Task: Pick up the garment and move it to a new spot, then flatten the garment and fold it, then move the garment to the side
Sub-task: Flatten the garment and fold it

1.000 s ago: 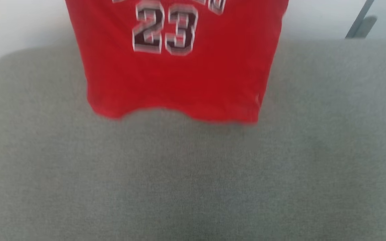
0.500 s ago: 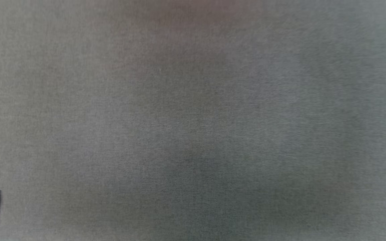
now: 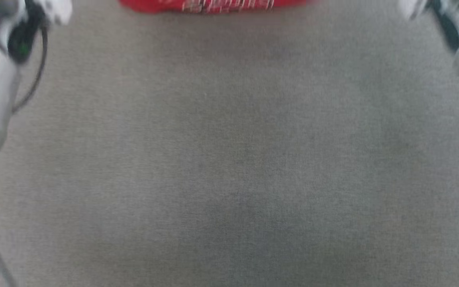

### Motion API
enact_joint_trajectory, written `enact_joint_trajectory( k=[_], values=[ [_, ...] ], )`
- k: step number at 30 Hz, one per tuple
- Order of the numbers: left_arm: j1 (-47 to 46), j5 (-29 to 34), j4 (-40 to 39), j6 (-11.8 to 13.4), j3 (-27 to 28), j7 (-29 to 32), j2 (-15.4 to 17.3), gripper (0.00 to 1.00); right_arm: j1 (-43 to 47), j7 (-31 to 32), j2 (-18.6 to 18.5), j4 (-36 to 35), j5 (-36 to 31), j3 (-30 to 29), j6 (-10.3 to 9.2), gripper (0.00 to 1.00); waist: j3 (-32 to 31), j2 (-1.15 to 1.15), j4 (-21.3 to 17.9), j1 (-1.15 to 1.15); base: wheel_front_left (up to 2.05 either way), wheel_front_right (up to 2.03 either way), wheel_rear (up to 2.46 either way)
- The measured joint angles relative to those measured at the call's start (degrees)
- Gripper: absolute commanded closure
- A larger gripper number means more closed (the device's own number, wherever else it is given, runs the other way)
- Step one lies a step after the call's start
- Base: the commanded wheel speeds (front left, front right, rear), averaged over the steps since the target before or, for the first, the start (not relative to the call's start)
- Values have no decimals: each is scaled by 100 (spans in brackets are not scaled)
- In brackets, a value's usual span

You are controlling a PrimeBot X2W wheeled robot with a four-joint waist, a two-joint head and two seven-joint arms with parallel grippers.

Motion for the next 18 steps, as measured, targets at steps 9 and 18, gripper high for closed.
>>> enact_joint_trajectory(
  k=[9,18],
  values=[
    [1657,-709,-776,1,-497,983,478,100,1797,931,-760,-1501,1401,1126,0,100,-651,0,51,0,0,0,0],
    [3373,-1146,-2143,142,-727,1474,1206,100,3676,1820,-1976,-3509,2587,1482,0,100,-1067,0,87,0,0,0,0]
  ],
)
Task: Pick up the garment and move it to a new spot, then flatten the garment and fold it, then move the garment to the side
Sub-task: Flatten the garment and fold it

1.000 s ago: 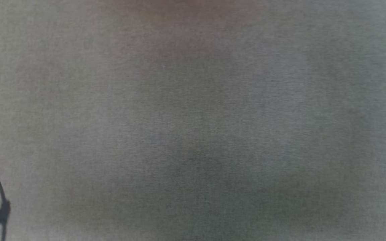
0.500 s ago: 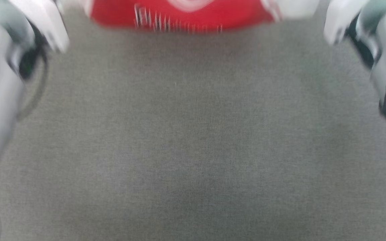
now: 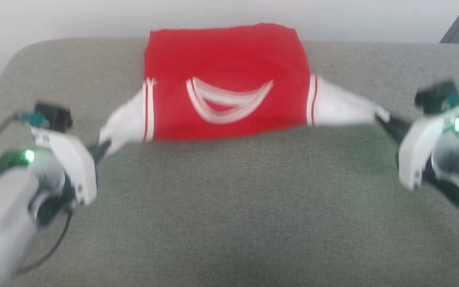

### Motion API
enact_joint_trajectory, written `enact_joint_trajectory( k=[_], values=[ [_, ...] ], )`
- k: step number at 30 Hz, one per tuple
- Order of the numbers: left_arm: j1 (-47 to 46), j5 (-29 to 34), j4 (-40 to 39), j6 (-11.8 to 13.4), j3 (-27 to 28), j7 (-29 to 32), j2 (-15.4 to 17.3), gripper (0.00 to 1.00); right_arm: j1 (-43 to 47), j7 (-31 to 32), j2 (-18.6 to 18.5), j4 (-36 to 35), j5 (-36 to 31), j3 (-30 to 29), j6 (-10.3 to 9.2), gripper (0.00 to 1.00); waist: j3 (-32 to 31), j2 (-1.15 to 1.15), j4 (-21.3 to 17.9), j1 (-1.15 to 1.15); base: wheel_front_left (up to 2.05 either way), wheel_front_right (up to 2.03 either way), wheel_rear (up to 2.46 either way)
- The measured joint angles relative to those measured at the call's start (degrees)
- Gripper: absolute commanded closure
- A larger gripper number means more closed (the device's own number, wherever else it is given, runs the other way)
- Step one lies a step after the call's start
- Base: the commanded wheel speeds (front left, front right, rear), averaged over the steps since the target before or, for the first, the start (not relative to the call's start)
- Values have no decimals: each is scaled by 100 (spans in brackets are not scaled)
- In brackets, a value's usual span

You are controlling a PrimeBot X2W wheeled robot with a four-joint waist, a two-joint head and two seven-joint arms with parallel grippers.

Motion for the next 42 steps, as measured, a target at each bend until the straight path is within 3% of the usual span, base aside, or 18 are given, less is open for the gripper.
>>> enact_joint_trajectory(
  k=[12,22,31,33,34,42],
  values=[
    [1856,-109,-2361,1156,-218,201,1410,100,2095,1129,-1109,-1919,708,-356,0,100,35,0,-117,0,0,0,0],
    [2406,-263,-3075,2018,-366,589,1856,100,3318,2002,-1202,-2696,1038,-945,0,100,147,0,-177,0,0,0,0],
    [2562,-396,-3244,2238,-293,482,1806,100,3877,2417,-914,-2975,876,-1559,1,100,279,0,-203,0,0,0,0],
    [2569,-394,-3278,2261,-271,426,1786,100,3911,2453,-793,-3002,780,-1757,1,17,297,0,-201,0,0,0,0],
    [2572,-412,-3298,2270,-246,385,1763,100,3922,2472,-739,-3034,749,-1858,0,0,303,0,-194,0,0,0,0],
    [2560,-406,-3452,2323,-231,356,1656,100,3766,2588,-302,-3537,144,-2918,0,0,395,0,-64,0,0,0,0]
  ],
)
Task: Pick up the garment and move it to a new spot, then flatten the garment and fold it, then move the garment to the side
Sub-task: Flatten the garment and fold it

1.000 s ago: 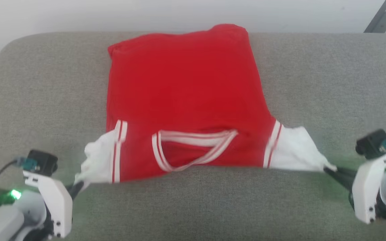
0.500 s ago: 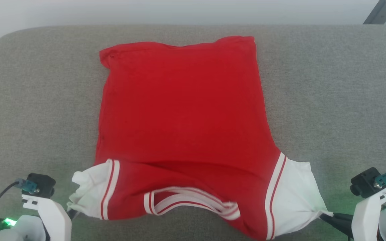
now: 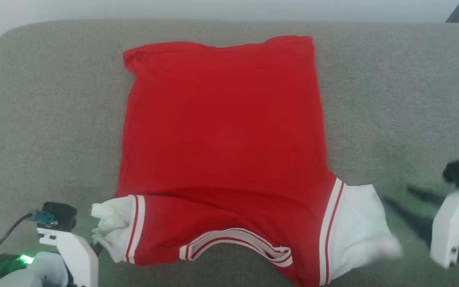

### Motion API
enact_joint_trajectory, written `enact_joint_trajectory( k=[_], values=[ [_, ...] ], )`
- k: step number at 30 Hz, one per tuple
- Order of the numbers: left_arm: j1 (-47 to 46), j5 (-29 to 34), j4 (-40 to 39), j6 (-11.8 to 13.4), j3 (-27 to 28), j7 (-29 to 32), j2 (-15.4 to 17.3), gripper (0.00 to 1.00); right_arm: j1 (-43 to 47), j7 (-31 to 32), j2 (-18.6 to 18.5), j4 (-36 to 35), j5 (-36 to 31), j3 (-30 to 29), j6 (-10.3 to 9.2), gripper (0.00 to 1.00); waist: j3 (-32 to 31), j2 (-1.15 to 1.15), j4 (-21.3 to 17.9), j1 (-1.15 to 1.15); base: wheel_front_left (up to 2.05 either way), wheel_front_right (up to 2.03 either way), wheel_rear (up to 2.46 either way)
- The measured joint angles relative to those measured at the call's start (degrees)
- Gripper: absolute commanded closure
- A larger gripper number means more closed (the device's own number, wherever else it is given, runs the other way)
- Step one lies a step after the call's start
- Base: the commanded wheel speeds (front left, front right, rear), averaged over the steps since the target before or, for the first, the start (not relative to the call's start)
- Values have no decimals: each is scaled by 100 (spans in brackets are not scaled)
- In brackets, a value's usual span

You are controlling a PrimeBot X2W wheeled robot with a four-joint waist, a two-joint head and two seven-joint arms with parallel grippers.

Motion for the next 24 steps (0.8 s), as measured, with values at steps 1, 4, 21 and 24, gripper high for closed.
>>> enact_joint_trajectory(
  k=[1,4,21,24],
  values=[
    [-21,21,-25,0,-8,2,-30,100,-97,1,69,-68,-111,-120,-1,0,22,0,24,0,0,0,0],
    [-103,76,-62,-1,-21,11,-102,100,-565,15,257,-177,-479,-342,-1,0,106,0,103,0,0,0,0],
    [-985,459,140,-345,-175,98,-983,100,-4646,-254,782,3051,-1279,680,0,0,836,0,1030,0,0,0,0],
    [-1105,480,249,-448,-201,81,-1167,100,-5141,-196,835,3854,-1332,706,0,0,976,0,1246,0,0,0,0]
  ],
)
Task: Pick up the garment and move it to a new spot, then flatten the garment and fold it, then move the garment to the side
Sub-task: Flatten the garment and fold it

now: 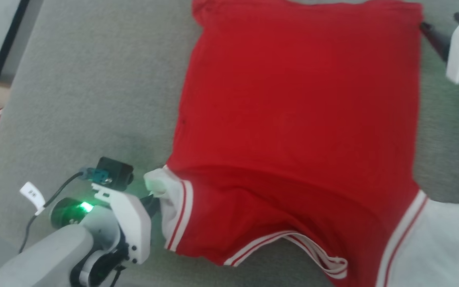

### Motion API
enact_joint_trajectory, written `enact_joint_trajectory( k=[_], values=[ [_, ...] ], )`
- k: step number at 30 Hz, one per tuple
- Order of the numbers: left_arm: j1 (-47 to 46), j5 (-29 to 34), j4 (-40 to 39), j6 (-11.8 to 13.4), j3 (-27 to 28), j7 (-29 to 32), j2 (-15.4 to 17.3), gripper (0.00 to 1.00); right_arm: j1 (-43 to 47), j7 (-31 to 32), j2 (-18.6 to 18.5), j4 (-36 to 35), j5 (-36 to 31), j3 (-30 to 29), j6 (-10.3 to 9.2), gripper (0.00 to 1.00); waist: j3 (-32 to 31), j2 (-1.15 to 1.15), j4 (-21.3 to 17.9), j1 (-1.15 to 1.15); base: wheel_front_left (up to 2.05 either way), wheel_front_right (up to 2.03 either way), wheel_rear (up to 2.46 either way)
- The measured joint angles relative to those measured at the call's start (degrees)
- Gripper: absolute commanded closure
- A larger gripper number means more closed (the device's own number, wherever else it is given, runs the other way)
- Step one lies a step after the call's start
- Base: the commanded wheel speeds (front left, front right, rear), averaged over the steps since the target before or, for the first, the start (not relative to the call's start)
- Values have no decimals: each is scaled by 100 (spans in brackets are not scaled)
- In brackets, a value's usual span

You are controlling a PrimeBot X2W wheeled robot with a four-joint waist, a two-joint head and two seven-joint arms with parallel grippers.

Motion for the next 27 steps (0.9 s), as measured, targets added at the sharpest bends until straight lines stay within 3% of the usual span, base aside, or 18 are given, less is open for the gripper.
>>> enact_joint_trajectory(
  k=[6,15,16,17,27],
  values=[
    [-177,3,185,-205,-15,-65,-286,100,-650,231,138,1127,-58,-24,0,0,235,0,327,0,0,0,0],
    [-442,20,628,-595,-66,-187,-732,100,-1668,1060,347,2914,-425,-292,8,0,604,0,768,0,0,0,0],
    [-454,20,668,-624,-70,-203,-755,100,-1735,1121,371,2997,-483,-276,7,81,617,0,787,0,0,0,0],
    [-467,19,705,-649,-71,-211,-776,100,-1781,1165,386,3064,-499,-279,4,100,625,0,798,0,0,0,0],
    [-441,-65,980,-773,-29,-299,-698,100,-1770,1237,580,3060,-542,43,2,100,439,0,533,0,0,0,0]
  ],
)
